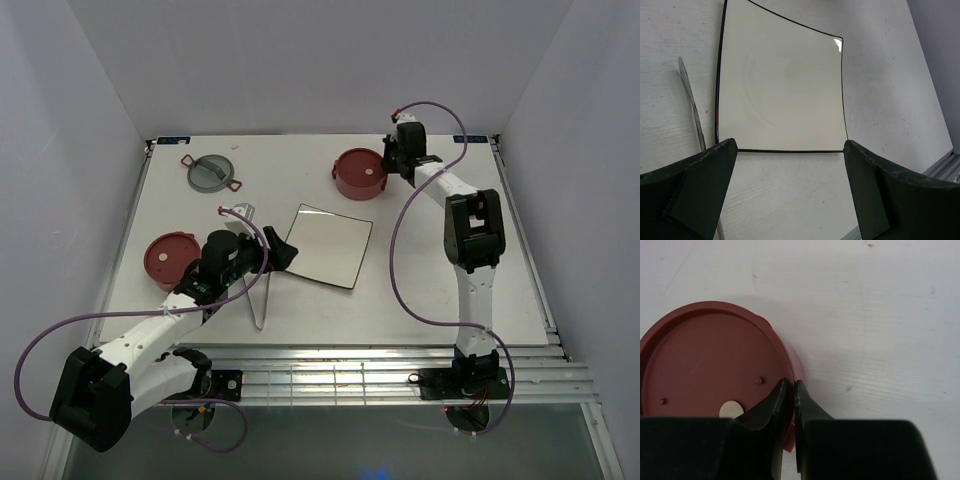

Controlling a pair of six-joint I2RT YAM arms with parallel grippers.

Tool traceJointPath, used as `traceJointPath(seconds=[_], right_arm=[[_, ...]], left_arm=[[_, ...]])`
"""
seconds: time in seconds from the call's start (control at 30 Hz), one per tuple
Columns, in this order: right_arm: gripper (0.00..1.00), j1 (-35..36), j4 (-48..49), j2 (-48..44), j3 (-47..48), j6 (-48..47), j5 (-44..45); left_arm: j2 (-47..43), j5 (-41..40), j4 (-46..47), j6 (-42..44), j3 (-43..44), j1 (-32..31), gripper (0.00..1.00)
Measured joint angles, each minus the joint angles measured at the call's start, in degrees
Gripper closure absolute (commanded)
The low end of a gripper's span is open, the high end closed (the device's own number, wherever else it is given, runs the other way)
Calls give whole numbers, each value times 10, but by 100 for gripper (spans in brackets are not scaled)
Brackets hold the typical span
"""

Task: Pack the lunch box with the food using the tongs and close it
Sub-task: Move the packing box to the center of the board.

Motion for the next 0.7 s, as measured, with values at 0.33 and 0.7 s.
traceJointPath(seconds=[0.33, 0.7], right_arm=[[92, -115, -44, -196, -233, -59, 6], [92, -114, -45, -439, -525, -149, -3]], left_arm=[[-12, -3, 0, 3, 0, -10, 2], [-64, 5, 5, -2, -7, -29, 2]])
